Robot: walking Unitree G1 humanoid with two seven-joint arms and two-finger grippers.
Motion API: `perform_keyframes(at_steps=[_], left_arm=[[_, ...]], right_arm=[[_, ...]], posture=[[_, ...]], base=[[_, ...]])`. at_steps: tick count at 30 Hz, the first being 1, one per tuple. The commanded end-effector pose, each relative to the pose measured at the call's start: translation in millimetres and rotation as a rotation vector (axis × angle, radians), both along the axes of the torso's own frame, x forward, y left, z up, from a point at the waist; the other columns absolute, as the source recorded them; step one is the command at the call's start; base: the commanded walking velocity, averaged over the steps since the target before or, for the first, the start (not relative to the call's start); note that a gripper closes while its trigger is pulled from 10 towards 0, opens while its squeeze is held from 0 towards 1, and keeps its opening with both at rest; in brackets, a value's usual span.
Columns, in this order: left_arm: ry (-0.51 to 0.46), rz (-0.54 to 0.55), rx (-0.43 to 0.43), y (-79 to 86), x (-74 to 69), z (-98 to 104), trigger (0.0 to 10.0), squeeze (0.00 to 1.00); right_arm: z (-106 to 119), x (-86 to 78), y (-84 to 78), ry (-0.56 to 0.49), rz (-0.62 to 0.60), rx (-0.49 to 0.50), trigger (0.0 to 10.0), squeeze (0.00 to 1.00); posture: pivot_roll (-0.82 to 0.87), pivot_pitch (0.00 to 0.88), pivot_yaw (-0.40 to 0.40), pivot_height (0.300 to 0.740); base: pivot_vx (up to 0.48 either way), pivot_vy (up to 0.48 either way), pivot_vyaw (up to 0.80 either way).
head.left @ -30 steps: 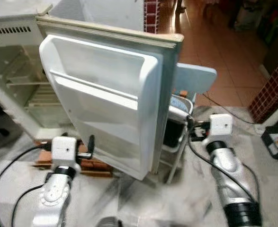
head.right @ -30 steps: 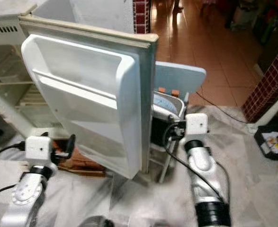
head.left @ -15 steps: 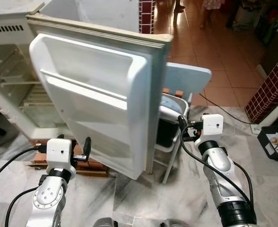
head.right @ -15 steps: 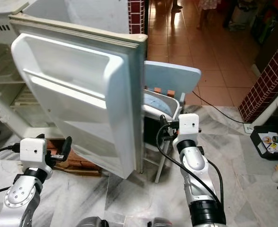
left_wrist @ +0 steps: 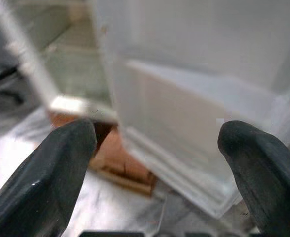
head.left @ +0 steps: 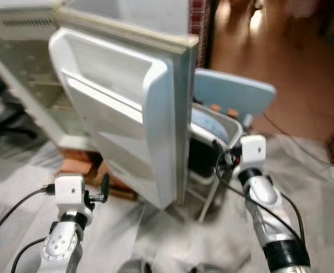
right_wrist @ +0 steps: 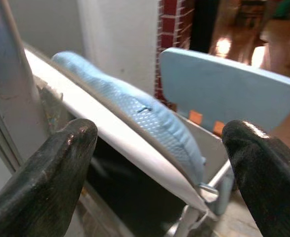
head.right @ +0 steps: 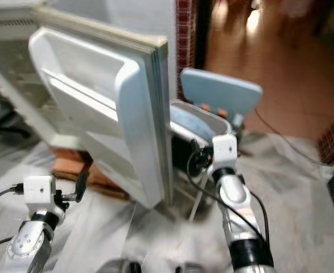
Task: Restocking fridge
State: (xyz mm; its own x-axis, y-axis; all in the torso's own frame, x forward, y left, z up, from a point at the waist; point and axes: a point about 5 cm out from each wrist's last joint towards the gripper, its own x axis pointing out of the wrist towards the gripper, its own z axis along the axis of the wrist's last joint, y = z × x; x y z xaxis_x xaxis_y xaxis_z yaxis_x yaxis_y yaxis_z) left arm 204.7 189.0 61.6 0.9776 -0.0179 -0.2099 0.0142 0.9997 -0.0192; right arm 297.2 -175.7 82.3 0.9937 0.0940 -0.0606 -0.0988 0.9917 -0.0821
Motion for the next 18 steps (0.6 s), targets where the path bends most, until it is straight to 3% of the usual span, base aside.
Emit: perform_keyframes(at_steps=[1,3,8,13,16,18], left_arm=[[0.019,0.003,0.019,4.0,-4.3,-1.5,10.0,0.00],[0.019,-0.006,0.021,3.3,-2.8,-1.2,10.0,0.00],[0.027,-0.043,0.038,2.8,5.8,0.7,10.0,0.00],[0.034,-0.091,0.042,-2.7,8.4,1.7,10.0,0.00],[0.036,-0.094,0.043,-3.0,9.3,1.2,10.0,0.00],[0.042,-0.105,0.046,-3.9,10.2,-0.1,10.0,0.00]], right_arm=[[2.9,1.4,5.6,-0.026,0.004,0.005,10.0,0.00],[1.7,1.1,5.5,-0.022,0.000,0.009,10.0,0.00],[0.1,4.2,12.9,-0.011,-0.001,0.019,10.0,0.00],[3.5,15.5,12.1,0.009,-0.057,0.088,10.0,0.00],[9.5,21.0,19.2,0.010,-0.012,0.200,10.0,0.00],[21.3,23.8,38.9,0.016,0.113,0.452,10.0,0.00]], posture=[[-0.01,0.062,0.038,0.740],[-0.01,0.061,0.037,0.740],[-0.01,0.061,0.043,0.740],[-0.01,0.066,0.050,0.740],[-0.01,0.063,0.053,0.740],[-0.01,0.059,0.053,0.740]], base=[[0.000,0.000,0.80],[0.000,0.000,0.68],[0.000,0.000,0.00],[0.000,0.000,0.00],[0.000,0.000,0.00],[0.000,0.000,0.00]])
